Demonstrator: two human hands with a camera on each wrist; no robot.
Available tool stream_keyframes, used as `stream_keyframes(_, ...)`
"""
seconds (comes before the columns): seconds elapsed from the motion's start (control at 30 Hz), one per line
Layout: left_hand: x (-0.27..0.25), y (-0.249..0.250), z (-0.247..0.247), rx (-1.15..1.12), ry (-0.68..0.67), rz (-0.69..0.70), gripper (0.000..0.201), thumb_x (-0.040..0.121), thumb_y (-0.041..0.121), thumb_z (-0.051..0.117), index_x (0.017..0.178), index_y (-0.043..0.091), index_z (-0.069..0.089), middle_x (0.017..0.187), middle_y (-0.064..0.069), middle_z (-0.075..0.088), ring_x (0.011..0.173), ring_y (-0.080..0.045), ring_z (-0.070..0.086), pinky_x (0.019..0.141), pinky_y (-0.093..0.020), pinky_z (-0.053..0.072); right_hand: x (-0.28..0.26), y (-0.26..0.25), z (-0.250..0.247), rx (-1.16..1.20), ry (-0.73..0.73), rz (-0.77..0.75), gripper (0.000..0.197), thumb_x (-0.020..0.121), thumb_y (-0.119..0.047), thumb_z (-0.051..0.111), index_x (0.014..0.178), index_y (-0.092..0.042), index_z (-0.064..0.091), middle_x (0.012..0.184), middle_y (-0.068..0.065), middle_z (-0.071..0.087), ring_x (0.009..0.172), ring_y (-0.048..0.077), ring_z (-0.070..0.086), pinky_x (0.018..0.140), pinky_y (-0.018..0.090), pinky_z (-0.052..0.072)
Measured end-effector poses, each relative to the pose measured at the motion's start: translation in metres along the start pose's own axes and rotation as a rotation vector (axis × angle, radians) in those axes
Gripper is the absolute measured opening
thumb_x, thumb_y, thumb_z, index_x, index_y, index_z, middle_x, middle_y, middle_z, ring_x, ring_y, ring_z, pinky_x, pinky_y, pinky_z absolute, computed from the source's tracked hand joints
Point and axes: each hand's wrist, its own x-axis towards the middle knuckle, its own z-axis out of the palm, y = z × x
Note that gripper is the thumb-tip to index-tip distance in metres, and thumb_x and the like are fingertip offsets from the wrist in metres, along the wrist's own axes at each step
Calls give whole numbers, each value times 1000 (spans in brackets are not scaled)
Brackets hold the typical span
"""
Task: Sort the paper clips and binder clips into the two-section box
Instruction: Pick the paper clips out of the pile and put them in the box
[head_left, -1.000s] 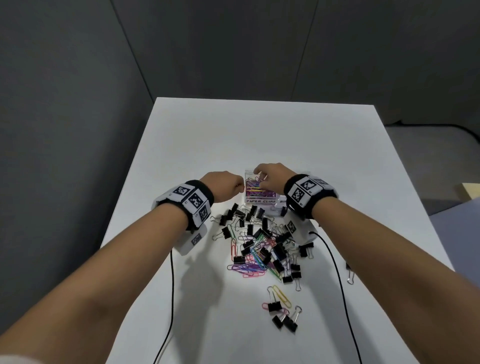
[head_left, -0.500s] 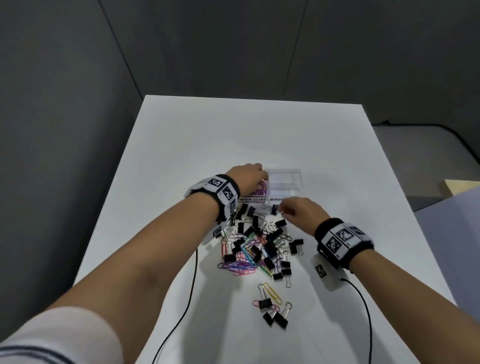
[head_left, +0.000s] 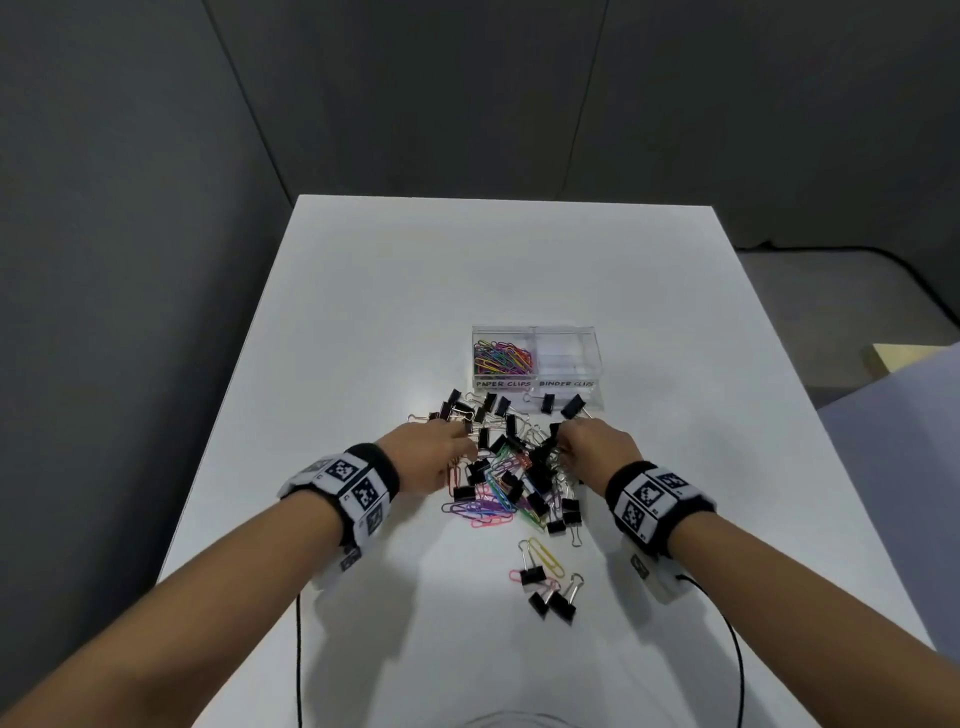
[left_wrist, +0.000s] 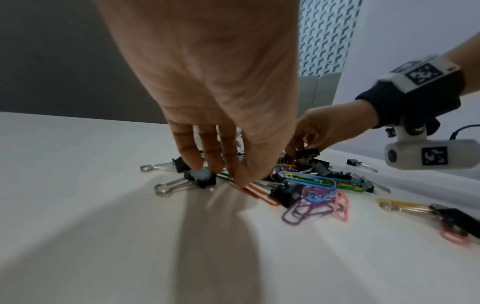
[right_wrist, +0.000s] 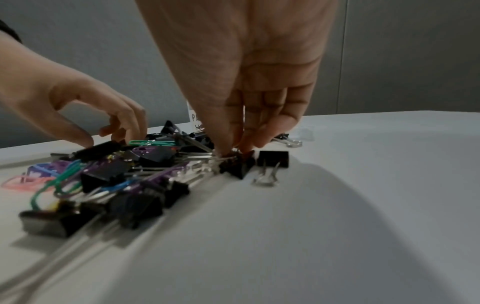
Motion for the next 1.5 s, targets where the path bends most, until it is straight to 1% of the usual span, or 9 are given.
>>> stream_keyframes(0.27, -9, 4, 23, 65, 119, -86, 32, 96, 23, 44, 126, 15, 50, 122, -7, 58, 117, -27, 49, 91, -37, 42, 0, -9, 10, 147, -54, 145, 17, 86, -1, 46, 96, -15, 48, 109, 12, 61, 98, 28, 58, 74, 33, 44)
stream_keyframes(0.4, -7, 9, 25, -38, 165, -178, 34, 94, 20, 48, 127, 15, 49, 124, -8, 61, 118, -27, 52, 95, -35, 40, -6, -7, 10, 247, -69, 197, 23, 89, -5, 46, 111, -10, 50, 112, 13, 61, 102, 29, 59, 79, 33, 45)
stream_keyframes(0.6, -4, 11, 21, -176, 151, -264, 28, 89, 16, 48, 116, 16, 54, 112, -5, 69, 107, -25, 61, 92, -34, 45, -12, 0, 3, 301, -94, 168, 40, 86, 0, 50, 124, -10, 43, 103, 14, 62, 84, 25, 57, 65, 28, 42)
stream_keyframes(0.7, -4, 11, 20, -174, 142, -262, 26, 88, 17, 51, 114, 16, 54, 110, -4, 70, 106, -25, 61, 91, -33, 44, -13, 4, -8, 313, -80, 153, 37, 88, -5, 50, 125, -8, 47, 115, 16, 59, 91, 24, 54, 75, 29, 41)
stream_keyframes(0.8, -5, 9, 18, -133, 136, -241, 26, 88, 17, 51, 114, 16, 56, 109, -3, 70, 105, -24, 61, 91, -31, 43, -12, 8, -18, 299, -45, 148, 20, 89, -4, 45, 106, -9, 55, 118, 16, 56, 95, 27, 54, 77, 29, 41)
stream_keyframes(0.93, -6, 8, 16, -84, 112, -205, 27, 89, 17, 49, 114, 14, 58, 111, -5, 68, 107, -26, 60, 91, -32, 43, -12, 7, -21, 330, -48, 141, 9, 89, -3, 37, 85, -10, 41, 86, 10, 52, 79, 22, 46, 65, 28, 36)
stream_keyframes(1.2, 2, 19, -1, -235, 180, -191, 19, 92, 9, 42, 104, 3, 56, 109, -14, 58, 94, -29, 56, 78, -33, 42, -17, -14, -13, 93, -94, -118, 30, 91, -25, 52, 119, -17, 50, 117, 6, 57, 104, 24, 56, 83, 32, 44)
stream_keyframes(1.33, 13, 32, -6, -353, 166, -230, 21, 87, -2, 33, 96, 11, 47, 101, -15, 60, 82, -23, 47, 74, -34, 37, -16, -24, -5, 12, -131, -193, 32, 90, -23, 55, 122, -19, 51, 118, 6, 57, 107, 25, 57, 87, 35, 48)
stream_keyframes(1.5, 28, 47, -6, -282, 189, -306, 23, 95, 33, 40, 88, 11, 45, 87, -11, 55, 78, -25, 50, 71, -35, 42, -13, -20, 3, 27, -102, -187, 19, 91, -18, 52, 109, -12, 57, 114, 8, 58, 101, 26, 58, 81, 33, 47)
